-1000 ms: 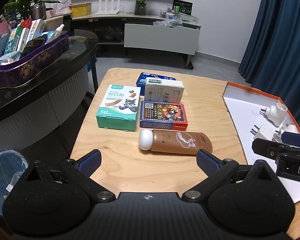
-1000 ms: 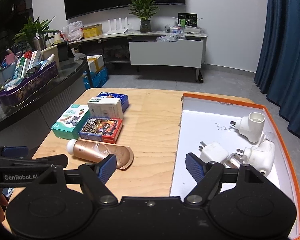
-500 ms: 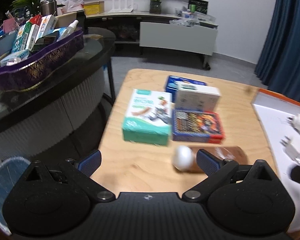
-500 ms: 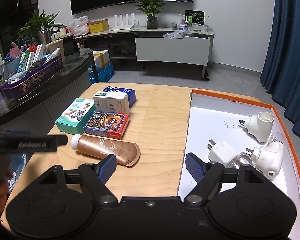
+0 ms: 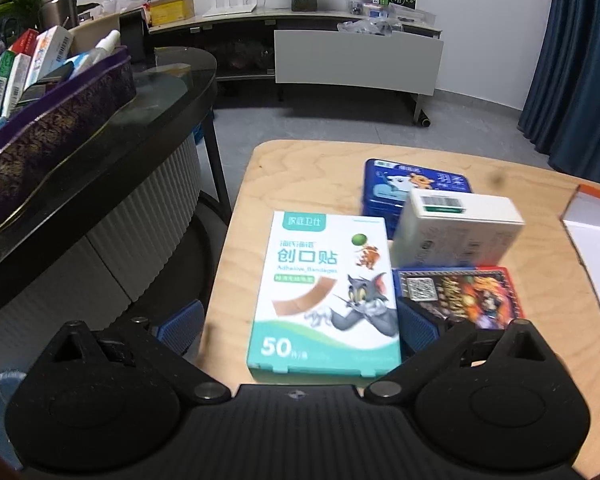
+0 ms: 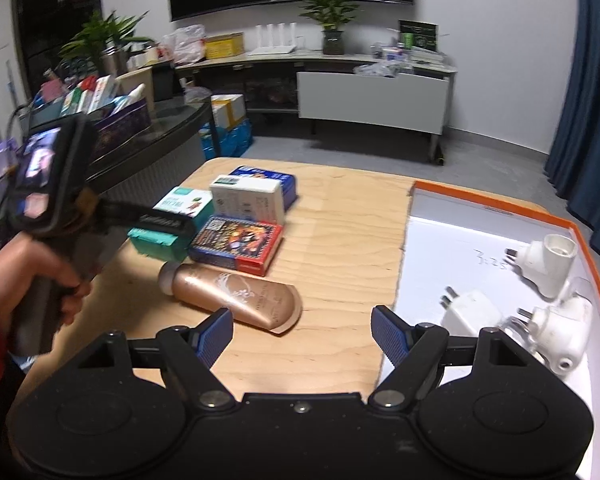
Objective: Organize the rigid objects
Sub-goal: 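Grasp the green bandage box with the left tool while the right tool grasps the brown tube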
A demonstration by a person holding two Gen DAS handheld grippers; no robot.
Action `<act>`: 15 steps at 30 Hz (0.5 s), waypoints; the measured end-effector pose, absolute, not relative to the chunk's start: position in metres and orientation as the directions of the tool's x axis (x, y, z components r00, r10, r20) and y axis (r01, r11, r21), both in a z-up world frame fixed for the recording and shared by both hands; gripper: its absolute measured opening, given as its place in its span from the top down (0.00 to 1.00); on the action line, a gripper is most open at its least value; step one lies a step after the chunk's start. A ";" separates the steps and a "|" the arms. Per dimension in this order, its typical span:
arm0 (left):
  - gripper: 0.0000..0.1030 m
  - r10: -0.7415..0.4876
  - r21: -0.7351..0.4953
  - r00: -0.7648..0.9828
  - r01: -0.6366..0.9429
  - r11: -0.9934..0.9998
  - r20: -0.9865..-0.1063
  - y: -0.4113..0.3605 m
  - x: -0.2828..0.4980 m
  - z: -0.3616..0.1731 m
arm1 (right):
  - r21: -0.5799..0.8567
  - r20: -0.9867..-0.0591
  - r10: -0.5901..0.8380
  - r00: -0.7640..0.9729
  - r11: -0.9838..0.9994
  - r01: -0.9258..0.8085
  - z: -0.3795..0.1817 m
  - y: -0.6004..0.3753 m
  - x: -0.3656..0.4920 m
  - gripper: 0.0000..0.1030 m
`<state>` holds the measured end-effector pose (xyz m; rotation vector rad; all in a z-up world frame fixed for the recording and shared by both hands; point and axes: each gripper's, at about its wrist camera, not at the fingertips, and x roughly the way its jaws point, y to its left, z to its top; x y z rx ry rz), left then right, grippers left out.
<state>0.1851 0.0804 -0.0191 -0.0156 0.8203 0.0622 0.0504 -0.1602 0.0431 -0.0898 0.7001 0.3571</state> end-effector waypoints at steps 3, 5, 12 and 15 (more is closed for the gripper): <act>0.07 0.021 -0.016 0.659 -0.050 0.999 -0.752 0.085 0.193 -0.027 | 0.027 -0.649 0.336 0.683 0.907 -0.421 0.040 -0.152 0.055 0.13; 0.12 0.023 0.011 0.676 -0.022 1.000 -0.736 0.081 0.194 -0.027 | 0.008 -0.648 0.375 0.663 0.873 -0.487 0.038 -0.142 0.060 0.13; 0.31 -0.035 -0.018 0.691 0.031 0.999 -0.722 0.080 0.188 -0.023 | -0.073 -0.702 0.464 0.541 0.708 -0.702 0.027 -0.099 0.089 0.13; 0.31 -0.034 -0.044 0.702 0.003 0.999 -0.711 0.090 0.174 -0.018 | -0.076 -0.728 0.486 0.483 0.643 -0.762 0.020 -0.081 0.104 0.13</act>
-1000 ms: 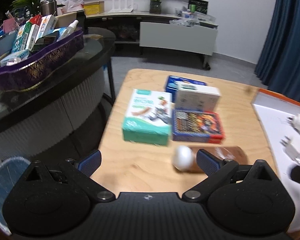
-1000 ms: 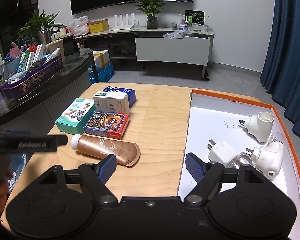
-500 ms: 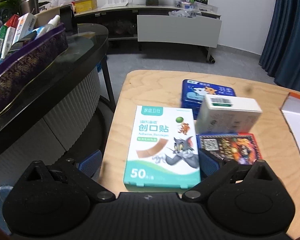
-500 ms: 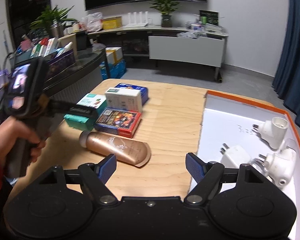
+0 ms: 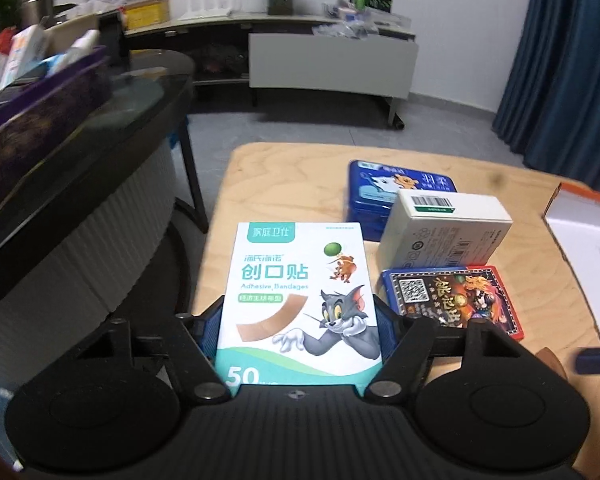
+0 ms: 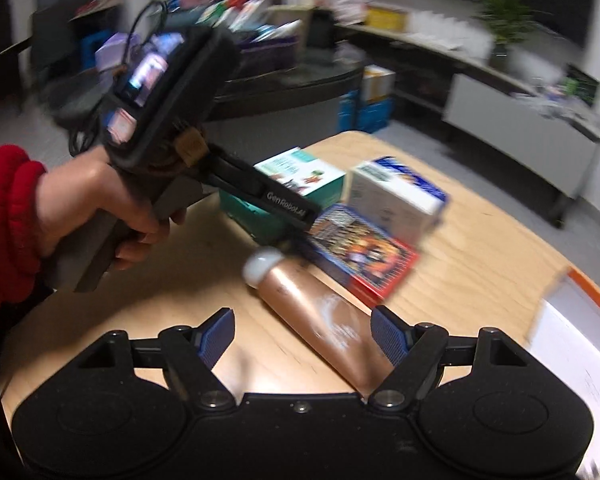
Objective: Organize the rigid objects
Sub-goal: 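Grasp the green bandage box with the left tool while the right tool grasps the brown tube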
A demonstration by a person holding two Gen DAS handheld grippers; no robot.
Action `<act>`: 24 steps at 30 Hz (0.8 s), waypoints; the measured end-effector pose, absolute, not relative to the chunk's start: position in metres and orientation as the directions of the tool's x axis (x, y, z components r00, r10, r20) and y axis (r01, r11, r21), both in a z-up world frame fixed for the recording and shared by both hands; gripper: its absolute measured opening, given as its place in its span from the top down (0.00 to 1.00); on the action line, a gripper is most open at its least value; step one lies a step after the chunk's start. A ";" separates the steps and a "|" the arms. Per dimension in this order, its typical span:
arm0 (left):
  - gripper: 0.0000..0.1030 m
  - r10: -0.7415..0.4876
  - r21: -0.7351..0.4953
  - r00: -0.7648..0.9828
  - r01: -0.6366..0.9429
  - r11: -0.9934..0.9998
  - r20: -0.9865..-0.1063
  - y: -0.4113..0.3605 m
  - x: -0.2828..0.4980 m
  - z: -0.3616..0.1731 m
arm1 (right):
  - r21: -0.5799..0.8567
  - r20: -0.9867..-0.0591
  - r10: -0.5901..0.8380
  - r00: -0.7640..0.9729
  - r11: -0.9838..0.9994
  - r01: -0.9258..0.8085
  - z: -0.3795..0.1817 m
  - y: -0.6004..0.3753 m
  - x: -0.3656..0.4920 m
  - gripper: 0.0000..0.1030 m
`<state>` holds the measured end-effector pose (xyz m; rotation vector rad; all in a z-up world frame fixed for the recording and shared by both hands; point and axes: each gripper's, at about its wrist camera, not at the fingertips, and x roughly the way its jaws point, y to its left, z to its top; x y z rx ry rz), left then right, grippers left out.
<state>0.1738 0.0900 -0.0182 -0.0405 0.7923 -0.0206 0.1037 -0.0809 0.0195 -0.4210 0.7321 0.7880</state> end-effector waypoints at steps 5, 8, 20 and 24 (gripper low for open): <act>0.31 -0.016 -0.056 0.720 -0.032 0.998 -0.693 0.102 0.146 -0.005 | -0.141 -0.765 0.464 0.447 0.557 -0.819 0.001 -0.051 0.122 0.19; 0.31 -0.020 -0.082 0.727 -0.050 0.995 -0.686 0.107 0.133 0.000 | -0.058 -0.768 0.492 0.409 0.583 -0.810 -0.006 -0.050 0.140 0.26; 0.30 -0.086 -0.160 0.738 -0.031 0.987 -0.669 0.089 0.107 -0.001 | 0.019 -0.769 0.390 0.506 0.805 -0.592 -0.006 -0.083 0.143 0.50; 0.31 -0.089 -0.168 0.735 -0.035 0.985 -0.672 0.083 0.102 -0.001 | -0.011 -0.742 0.359 0.567 0.838 -0.546 -0.008 -0.076 0.144 0.58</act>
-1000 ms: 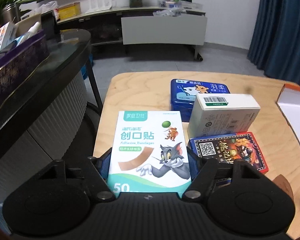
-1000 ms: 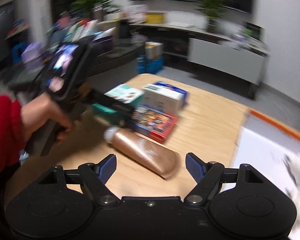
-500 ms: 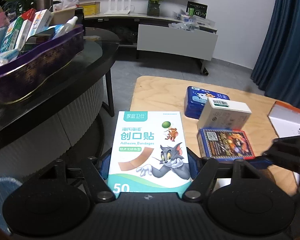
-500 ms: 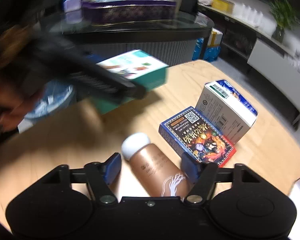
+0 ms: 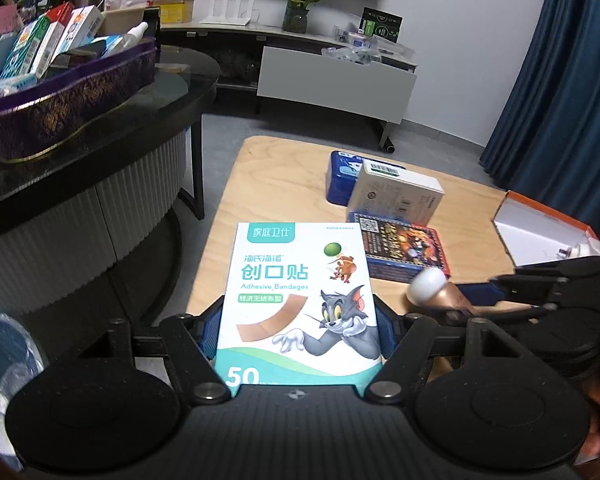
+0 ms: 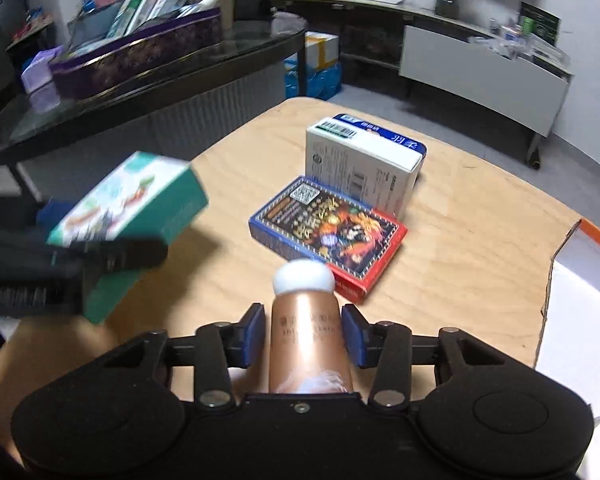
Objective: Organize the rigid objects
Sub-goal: 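Grasp the green bandage box with the left tool while the right tool grasps the brown tube, then carry the bandage box with the left tool while the right tool carries the brown tube to the box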
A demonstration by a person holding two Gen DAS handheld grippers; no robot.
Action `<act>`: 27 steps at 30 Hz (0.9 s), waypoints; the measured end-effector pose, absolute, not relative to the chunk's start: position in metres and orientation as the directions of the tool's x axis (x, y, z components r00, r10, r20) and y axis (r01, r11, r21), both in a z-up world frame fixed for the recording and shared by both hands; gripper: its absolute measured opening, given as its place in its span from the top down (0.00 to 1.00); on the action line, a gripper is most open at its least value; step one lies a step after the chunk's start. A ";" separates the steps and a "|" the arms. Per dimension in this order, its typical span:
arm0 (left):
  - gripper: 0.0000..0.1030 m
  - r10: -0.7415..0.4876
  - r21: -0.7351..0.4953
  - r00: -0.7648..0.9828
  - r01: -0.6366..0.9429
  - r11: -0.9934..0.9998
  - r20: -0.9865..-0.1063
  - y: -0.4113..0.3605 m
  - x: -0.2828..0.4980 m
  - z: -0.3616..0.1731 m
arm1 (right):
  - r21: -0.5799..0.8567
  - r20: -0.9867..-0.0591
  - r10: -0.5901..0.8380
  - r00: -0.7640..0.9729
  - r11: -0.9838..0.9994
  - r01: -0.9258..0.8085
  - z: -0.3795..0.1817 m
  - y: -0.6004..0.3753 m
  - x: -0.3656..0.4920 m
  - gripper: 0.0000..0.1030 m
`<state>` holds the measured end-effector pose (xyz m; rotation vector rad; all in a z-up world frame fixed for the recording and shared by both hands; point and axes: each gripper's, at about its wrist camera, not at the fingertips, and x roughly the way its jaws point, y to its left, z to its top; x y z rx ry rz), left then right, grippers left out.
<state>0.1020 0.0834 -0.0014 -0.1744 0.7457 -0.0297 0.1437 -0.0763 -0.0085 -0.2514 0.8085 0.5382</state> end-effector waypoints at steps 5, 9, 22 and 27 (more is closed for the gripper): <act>0.31 -0.085 -0.179 0.754 -0.045 0.983 -0.651 0.079 0.092 0.008 | 0.011 -0.683 0.352 0.640 0.881 -0.472 0.004 -0.094 0.127 0.58; 0.31 -0.098 -0.186 0.772 -0.027 0.982 -0.628 0.066 0.085 0.019 | 0.037 -0.605 0.359 0.711 0.904 -0.425 0.029 -0.117 0.108 0.58; 0.31 -0.179 -0.167 0.821 0.103 0.981 -0.542 0.001 0.057 0.061 | 0.085 -0.418 0.276 0.866 0.960 -0.265 0.092 -0.192 0.043 0.58; 0.31 -0.220 -0.152 0.829 0.165 0.975 -0.513 -0.031 0.043 0.073 | 0.115 -0.356 0.213 0.910 0.976 -0.183 0.111 -0.230 0.012 0.58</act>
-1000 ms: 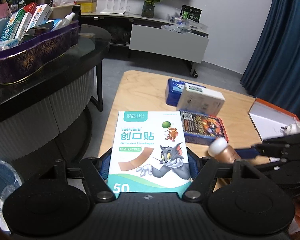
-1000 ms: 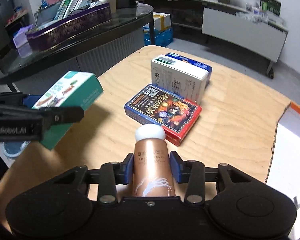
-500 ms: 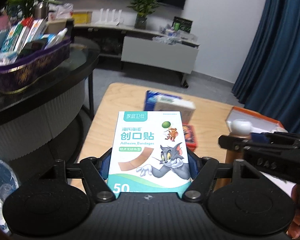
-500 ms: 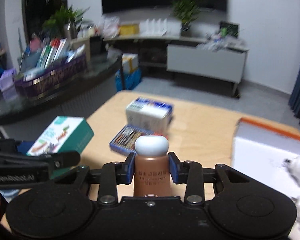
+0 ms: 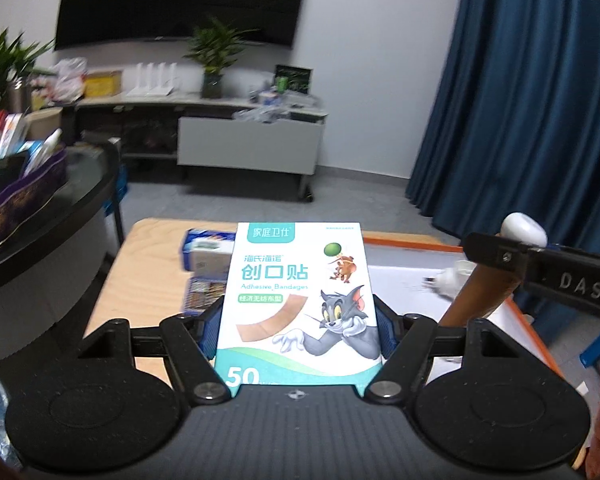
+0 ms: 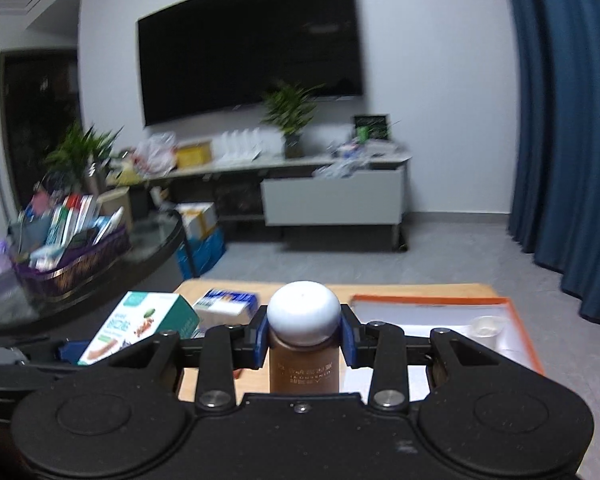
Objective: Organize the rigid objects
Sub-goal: 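Carry the bandage box with the left tool while the right tool carries the brown tube to the box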
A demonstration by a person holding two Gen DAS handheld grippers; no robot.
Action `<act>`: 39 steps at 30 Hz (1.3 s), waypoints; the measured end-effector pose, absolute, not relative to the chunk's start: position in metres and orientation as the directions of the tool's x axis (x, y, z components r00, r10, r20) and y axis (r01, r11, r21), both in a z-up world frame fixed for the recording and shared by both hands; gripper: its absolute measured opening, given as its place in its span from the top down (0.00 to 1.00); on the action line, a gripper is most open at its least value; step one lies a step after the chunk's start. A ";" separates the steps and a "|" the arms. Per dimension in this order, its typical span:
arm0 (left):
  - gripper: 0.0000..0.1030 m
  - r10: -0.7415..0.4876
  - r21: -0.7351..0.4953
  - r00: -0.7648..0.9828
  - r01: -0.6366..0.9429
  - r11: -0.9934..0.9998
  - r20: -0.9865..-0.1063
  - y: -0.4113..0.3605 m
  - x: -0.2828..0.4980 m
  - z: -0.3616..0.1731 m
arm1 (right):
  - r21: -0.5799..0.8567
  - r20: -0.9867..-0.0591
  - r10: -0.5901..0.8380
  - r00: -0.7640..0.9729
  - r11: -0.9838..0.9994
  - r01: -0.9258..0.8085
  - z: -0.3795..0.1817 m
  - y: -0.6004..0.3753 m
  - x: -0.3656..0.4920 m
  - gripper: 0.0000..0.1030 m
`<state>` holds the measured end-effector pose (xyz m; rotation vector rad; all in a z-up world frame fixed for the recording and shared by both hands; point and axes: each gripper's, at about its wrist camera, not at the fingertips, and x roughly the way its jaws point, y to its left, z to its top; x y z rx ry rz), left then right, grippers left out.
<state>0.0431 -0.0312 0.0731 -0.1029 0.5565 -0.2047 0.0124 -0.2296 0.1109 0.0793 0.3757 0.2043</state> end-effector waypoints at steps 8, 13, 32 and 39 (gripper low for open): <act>0.31 -0.241 -0.133 0.823 0.201 0.970 -0.514 -0.072 0.027 0.072 | 0.127 -0.321 0.090 0.943 0.991 -0.052 0.119 -0.281 -0.033 0.58; 0.31 -0.273 -0.126 0.814 0.243 0.962 -0.513 -0.087 0.012 0.067 | 0.136 -0.327 0.044 0.944 0.991 0.001 0.109 -0.304 -0.056 0.58; 0.30 -0.282 -0.113 0.823 0.261 0.959 -0.494 -0.105 -0.005 0.060 | 0.151 -0.327 -0.013 0.945 0.986 0.066 0.090 -0.336 -0.085 0.58; 0.30 -0.276 -0.108 0.828 0.257 0.960 -0.488 -0.107 -0.008 0.059 | 0.141 -0.336 -0.019 0.942 0.987 0.071 0.090 -0.335 -0.071 0.58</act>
